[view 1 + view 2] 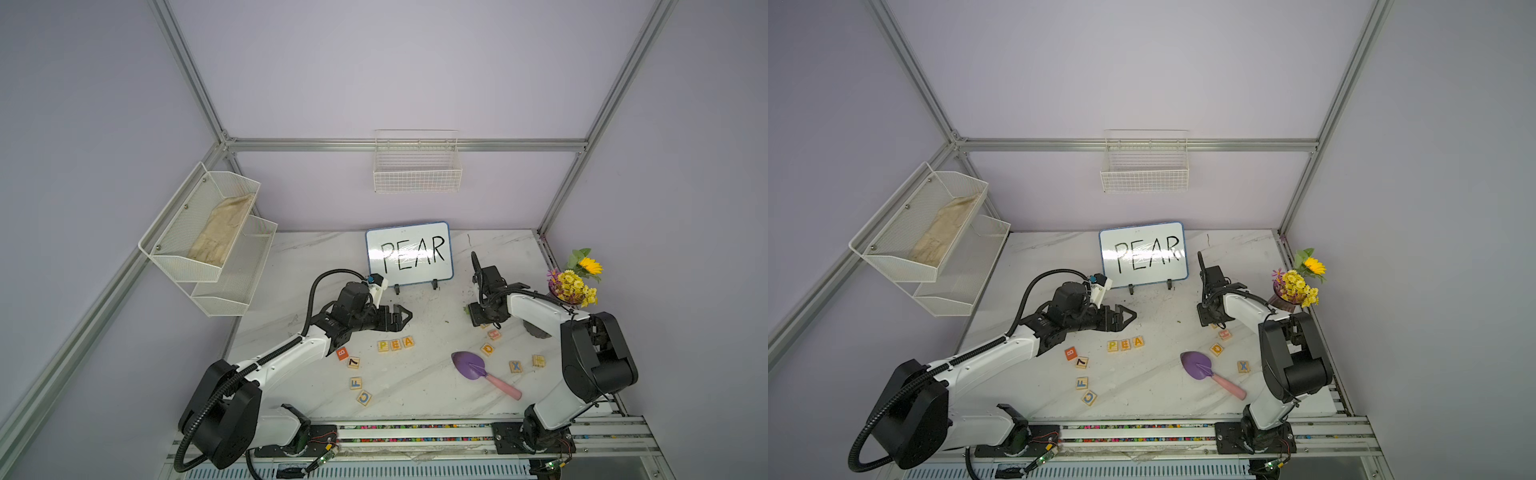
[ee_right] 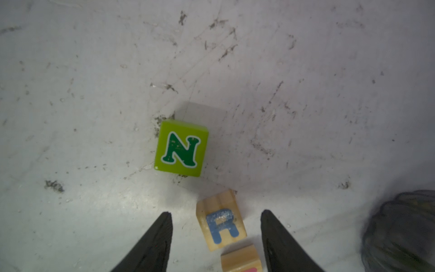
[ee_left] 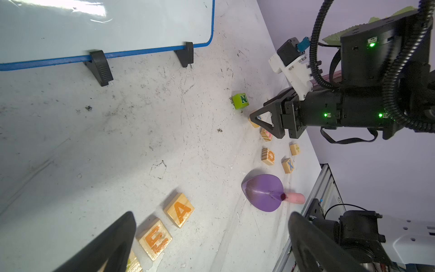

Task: Spell the uppercase word “pear” with letter blocks
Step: Pick up the letter block from the center of the board.

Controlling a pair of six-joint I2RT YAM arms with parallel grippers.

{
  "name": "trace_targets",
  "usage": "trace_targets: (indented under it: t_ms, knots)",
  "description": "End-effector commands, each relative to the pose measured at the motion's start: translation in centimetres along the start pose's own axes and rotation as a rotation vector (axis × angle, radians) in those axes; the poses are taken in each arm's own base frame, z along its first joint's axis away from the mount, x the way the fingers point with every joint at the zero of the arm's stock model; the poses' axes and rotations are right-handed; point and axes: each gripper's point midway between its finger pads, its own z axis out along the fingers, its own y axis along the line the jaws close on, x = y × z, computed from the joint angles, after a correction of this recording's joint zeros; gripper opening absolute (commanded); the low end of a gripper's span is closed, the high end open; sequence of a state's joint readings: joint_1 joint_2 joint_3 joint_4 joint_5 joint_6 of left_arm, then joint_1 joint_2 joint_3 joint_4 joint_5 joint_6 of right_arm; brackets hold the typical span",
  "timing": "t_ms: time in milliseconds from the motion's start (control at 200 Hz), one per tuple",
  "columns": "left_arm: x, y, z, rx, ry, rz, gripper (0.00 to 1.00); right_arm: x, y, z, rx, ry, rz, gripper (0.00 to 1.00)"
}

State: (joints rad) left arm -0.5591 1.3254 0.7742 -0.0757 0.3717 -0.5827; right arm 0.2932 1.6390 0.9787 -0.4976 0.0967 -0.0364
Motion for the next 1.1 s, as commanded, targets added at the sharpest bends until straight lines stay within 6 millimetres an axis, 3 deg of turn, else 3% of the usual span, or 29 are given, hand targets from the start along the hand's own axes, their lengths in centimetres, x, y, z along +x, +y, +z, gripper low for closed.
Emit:
trace_targets:
  t_ms: [0,535,885,1095]
  knots:
    - [-3.5,-2.9,-1.3,0.059,-0.096,0.051,1.0,0.4,0.2,0.9,0.001,0.017,-0.045,0.62]
    - [-3.3,-2.6,-1.3,0.043,-0.085,0.051,1.0,2.2,-0.3,2.7,0.043,0.094,-0.021,0.5]
    - [-3.2,-2.4,-1.6,0.029,-0.087,0.064,1.0,2.5,0.3,2.6,0.01,0.101,-0.012,0.4]
    - [-3.2,-2.5,-1.7,0.028,-0.083,0.071,1.0,3.0,-0.1,2.5,0.031,0.121,-0.005,0.43]
